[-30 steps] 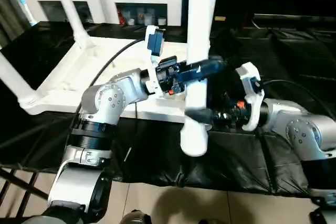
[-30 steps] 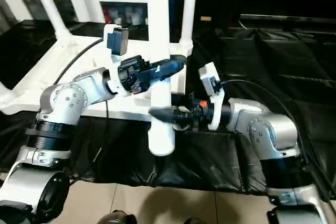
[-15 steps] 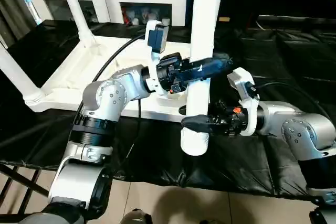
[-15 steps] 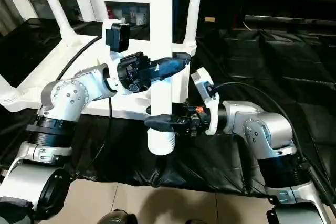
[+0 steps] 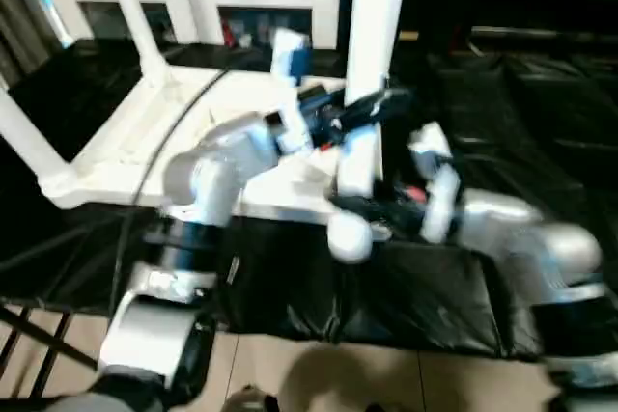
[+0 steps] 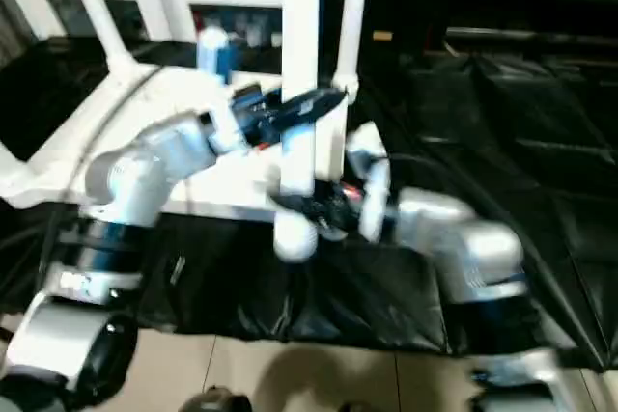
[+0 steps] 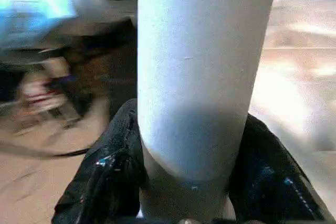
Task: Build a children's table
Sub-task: Pick table leg
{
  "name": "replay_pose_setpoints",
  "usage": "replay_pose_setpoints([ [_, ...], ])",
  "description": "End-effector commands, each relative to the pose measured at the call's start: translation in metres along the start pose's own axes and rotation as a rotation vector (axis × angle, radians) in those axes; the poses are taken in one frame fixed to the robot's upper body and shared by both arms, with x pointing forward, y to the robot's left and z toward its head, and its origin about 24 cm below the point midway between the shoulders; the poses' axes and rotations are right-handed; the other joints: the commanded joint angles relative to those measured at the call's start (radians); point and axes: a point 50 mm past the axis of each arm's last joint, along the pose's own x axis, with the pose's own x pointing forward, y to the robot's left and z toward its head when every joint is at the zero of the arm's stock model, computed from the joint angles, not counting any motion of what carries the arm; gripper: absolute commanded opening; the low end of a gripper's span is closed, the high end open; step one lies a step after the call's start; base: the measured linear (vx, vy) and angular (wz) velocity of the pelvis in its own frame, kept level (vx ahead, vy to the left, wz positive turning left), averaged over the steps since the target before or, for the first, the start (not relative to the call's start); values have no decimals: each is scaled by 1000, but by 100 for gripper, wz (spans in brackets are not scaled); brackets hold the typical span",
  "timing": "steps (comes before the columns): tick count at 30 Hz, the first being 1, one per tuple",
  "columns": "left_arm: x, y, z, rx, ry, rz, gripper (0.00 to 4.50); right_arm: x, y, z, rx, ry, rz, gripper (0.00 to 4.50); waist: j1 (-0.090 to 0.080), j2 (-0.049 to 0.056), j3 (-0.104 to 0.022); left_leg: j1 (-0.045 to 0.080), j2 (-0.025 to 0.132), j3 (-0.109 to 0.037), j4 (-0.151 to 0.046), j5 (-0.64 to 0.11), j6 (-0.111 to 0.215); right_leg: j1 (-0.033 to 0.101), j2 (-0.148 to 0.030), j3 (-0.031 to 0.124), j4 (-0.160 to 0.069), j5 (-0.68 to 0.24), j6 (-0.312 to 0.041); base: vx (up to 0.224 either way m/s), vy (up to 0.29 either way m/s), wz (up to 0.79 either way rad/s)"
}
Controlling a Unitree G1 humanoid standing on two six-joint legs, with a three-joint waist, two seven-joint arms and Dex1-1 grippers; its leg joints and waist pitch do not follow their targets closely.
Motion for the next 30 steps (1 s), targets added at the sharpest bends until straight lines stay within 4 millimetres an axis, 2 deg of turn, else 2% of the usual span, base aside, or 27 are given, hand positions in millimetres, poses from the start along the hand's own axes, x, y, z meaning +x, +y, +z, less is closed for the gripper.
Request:
replay_pose_setpoints([
  [1,2,2,-4,26,35,120,291,4,2,9,-70,-33,-55,189,-1,-30,-92,22,61,-34,-70,-151,8,51,-79,57,-77,-347,-147,0,0,0],
  [3,3,2,-5,34,37,149,291,6,3,9,-78,-36,-74,189,-3,-28,-91,22,60,-34,-71,-150,13,49,-76,56,-78,-345,-144,0,0,0],
  [4,4,2,-5,55,33,175,264,9,3,9,-84,-41,-98,189,-3,-28,-92,22,60,-34,-70,-149,15,50,-76,56,-77,-342,-143,0,0,0],
  [5,5,2,-6,40,17,195,264,11,4,10,-89,-53,-121,189,-6,-34,-92,21,59,-33,-70,-148,19,49,-74,56,-79,-340,-141,0,0,0],
  [7,7,1,-7,34,-1,211,257,13,5,11,-94,-68,-154,189,-7,-30,-92,19,59,-34,-70,-146,18,49,-77,56,-77,-341,-145,0,0,0],
  [8,9,-1,-8,25,-22,219,238,16,5,12,-101,-82,-180,189,-7,-29,-93,22,60,-34,-70,-149,18,48,-75,56,-79,-339,-143,0,0,0],
  [9,10,-2,-8,28,-33,221,224,16,6,13,-106,-87,-193,189,-10,-33,-92,20,59,-34,-71,-153,18,49,-74,55,-79,-335,-142,0,0,0],
  [12,10,-7,-7,14,-66,186,205,17,6,13,-134,-87,-218,189,-12,-32,-90,19,59,-35,-73,-166,17,49,-75,56,-81,-344,-136,0,0,0],
  [13,10,-7,-7,14,-66,186,195,17,6,13,-134,-87,-218,224,-13,-32,-91,20,59,-35,-73,-169,15,49,-76,56,-80,-345,-136,0,0,0],
  [15,8,-9,-7,-22,-86,148,189,14,4,15,-125,-97,-204,259,-16,-33,-89,22,59,-35,-73,-180,16,48,-76,56,-82,-352,-136,0,0,0],
  [16,8,-9,-7,-36,-92,128,188,12,2,16,-118,-96,-193,261,-17,-33,-89,22,59,-34,-73,-185,16,48,-75,56,-83,-357,-134,0,0,0],
  [17,7,-10,-7,-49,-93,101,187,10,1,17,-115,-91,-175,268,-18,-37,-89,21,58,-34,-73,-186,18,49,-75,56,-84,-359,-133,0,0,0],
  [19,6,-12,-7,-56,-78,43,186,5,2,19,-108,-74,-108,291,-15,-34,-91,24,59,-34,-73,-185,20,47,-74,56,-83,-350,-136,0,0,0],
  [24,3,-14,-5,-62,-37,-43,186,-7,1,17,-126,20,8,323,-13,-39,-91,23,60,-33,-72,-181,30,53,-75,57,-77,-325,-149,0,0,0],
  [26,3,-14,-3,-60,-28,-63,186,-11,-1,17,-122,55,31,326,-14,-39,-90,21,59,-33,-70,-176,33,53,-75,57,-77,-328,-155,0,0,0],
  [28,2,-16,-3,-69,-18,-89,186,-13,-1,15,-124,84,52,326,-15,-45,-91,18,59,-33,-69,-166,36,55,-76,56,-76,-331,-159,0,0,0],
  [30,2,-18,-4,-73,-10,-111,186,-15,0,13,-118,116,80,326,-14,-43,-91,23,60,-33,-68,-166,39,52,-75,56,-77,-336,-163,0,0,0],
])
